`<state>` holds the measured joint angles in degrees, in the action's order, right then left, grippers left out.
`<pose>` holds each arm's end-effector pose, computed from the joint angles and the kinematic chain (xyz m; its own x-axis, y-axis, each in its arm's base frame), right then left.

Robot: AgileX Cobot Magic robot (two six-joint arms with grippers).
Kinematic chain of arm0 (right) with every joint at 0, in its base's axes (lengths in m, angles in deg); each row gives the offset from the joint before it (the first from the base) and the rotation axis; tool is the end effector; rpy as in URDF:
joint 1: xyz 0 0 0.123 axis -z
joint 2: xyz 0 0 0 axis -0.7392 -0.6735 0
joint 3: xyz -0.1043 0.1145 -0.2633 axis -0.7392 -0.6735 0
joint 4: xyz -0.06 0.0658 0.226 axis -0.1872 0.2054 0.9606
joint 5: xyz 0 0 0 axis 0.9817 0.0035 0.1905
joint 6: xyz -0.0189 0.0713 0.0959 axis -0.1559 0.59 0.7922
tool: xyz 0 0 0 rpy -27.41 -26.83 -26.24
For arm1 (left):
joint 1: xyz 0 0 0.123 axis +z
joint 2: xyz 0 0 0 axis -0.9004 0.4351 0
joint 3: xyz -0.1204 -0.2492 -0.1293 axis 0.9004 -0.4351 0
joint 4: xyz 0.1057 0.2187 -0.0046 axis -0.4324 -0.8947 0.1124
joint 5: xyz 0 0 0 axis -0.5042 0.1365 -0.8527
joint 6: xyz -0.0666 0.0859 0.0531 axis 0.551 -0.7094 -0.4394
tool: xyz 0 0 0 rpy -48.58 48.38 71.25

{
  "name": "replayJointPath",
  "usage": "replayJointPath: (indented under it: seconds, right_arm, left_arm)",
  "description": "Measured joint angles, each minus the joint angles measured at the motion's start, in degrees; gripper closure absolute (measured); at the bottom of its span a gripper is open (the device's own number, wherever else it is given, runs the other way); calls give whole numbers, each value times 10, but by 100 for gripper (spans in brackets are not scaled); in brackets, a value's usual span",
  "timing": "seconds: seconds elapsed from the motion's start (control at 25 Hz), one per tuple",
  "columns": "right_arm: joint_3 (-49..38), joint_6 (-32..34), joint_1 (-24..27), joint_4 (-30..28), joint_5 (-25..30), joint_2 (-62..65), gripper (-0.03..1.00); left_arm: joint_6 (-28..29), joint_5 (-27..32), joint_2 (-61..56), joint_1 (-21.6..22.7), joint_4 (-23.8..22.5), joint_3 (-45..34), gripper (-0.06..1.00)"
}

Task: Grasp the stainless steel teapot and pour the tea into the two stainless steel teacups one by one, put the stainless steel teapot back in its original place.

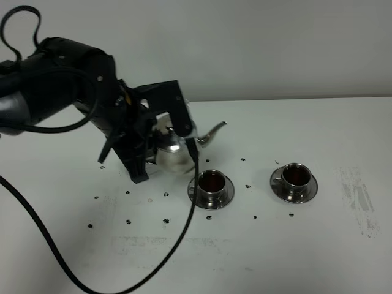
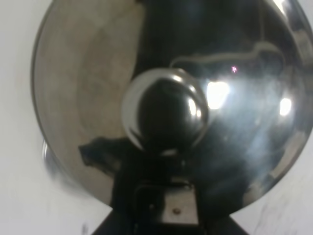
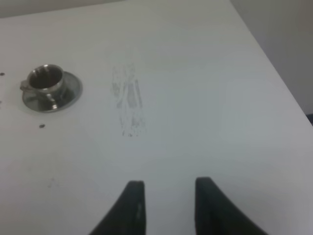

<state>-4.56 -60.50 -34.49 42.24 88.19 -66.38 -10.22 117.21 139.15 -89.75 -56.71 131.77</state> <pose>-0.0128 0.0009 0.2592 -0.4693 0.1016 -0.8772 0.2380 0.9712 -0.0149 0.3800 -0.1858 0.2599 -0.2211 0.9105 -0.3495 0.8804 0.3404 0.3301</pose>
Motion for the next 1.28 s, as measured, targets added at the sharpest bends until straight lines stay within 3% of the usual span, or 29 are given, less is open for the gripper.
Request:
replayJointPath:
  seconds: [0.16,0.36,0.6,0.84,1.28]
  right_arm:
    - [0,0,0,0,0,0,73]
    - [0,0,0,0,0,0,73]
    - [0,0,0,0,0,0,73]
    - [0,0,0,0,0,0,73]
    - [0,0,0,0,0,0,73]
  left_arm:
    - [19,-24,4,51,1,-2,74]
    - [53,-54,35,84,10,-2,74]
    - [85,-60,99,87,16,24,74]
    - [137,-23,147,87,16,93,74]
    - [162,-10,167,97,14,96,74]
